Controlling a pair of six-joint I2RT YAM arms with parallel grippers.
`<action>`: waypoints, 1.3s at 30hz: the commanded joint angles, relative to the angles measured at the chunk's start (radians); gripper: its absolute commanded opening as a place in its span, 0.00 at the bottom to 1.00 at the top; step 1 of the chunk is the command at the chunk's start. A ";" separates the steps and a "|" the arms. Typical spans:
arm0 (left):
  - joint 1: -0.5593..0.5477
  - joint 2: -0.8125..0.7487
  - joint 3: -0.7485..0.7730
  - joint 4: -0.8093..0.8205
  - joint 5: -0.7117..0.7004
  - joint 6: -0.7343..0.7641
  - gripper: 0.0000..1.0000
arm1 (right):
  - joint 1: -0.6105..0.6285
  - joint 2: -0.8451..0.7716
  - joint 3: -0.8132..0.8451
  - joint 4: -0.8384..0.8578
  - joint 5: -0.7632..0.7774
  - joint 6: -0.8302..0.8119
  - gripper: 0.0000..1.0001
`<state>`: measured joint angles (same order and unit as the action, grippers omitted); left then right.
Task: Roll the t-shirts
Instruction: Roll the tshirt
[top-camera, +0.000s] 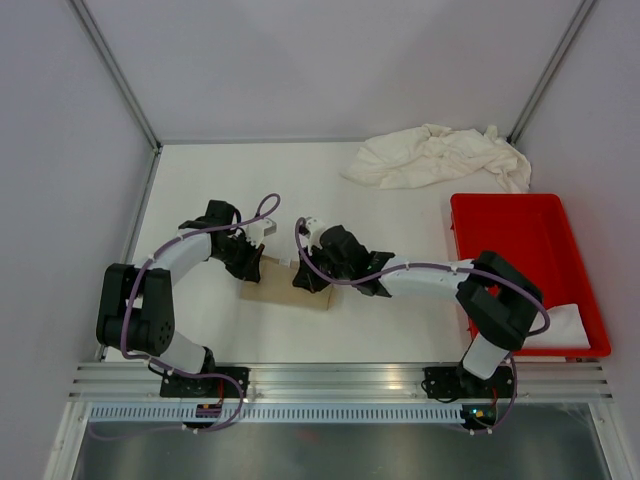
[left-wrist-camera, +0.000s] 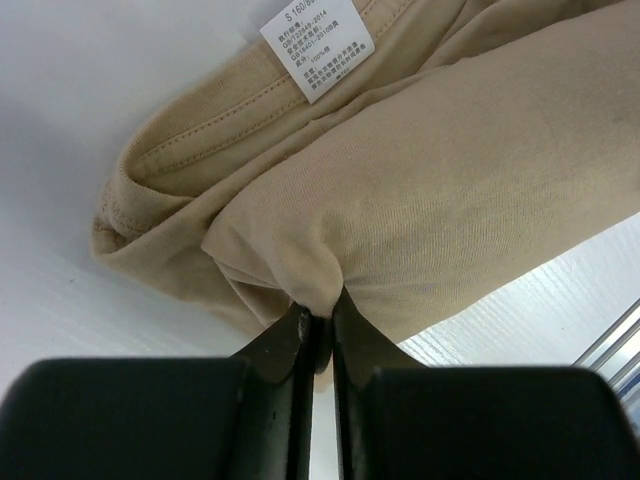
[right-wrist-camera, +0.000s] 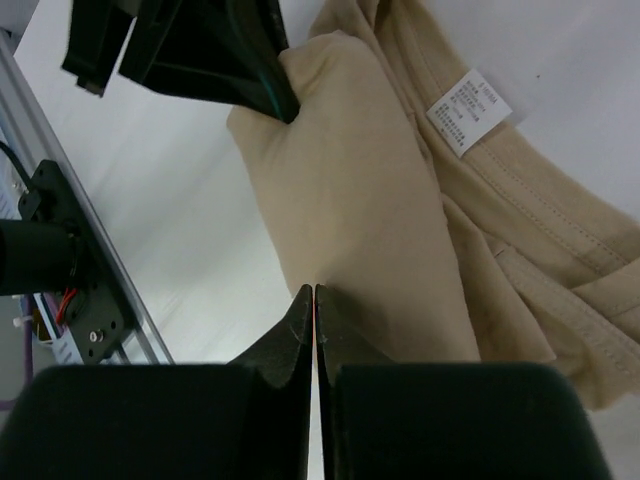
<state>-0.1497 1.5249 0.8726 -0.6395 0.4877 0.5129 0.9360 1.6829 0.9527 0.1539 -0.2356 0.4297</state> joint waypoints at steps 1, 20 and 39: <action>0.004 -0.012 0.025 -0.017 -0.015 -0.014 0.16 | -0.022 0.053 0.023 0.136 -0.010 0.069 0.03; -0.079 -0.230 0.233 -0.164 -0.070 0.002 0.95 | -0.106 0.216 -0.003 0.161 -0.048 0.168 0.00; -0.315 -0.217 -0.155 0.150 -0.366 0.423 1.00 | -0.180 0.250 -0.026 0.315 -0.240 0.250 0.07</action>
<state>-0.4515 1.2858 0.7399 -0.6037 0.1745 0.8398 0.7570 1.9312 0.9279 0.4534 -0.4541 0.7044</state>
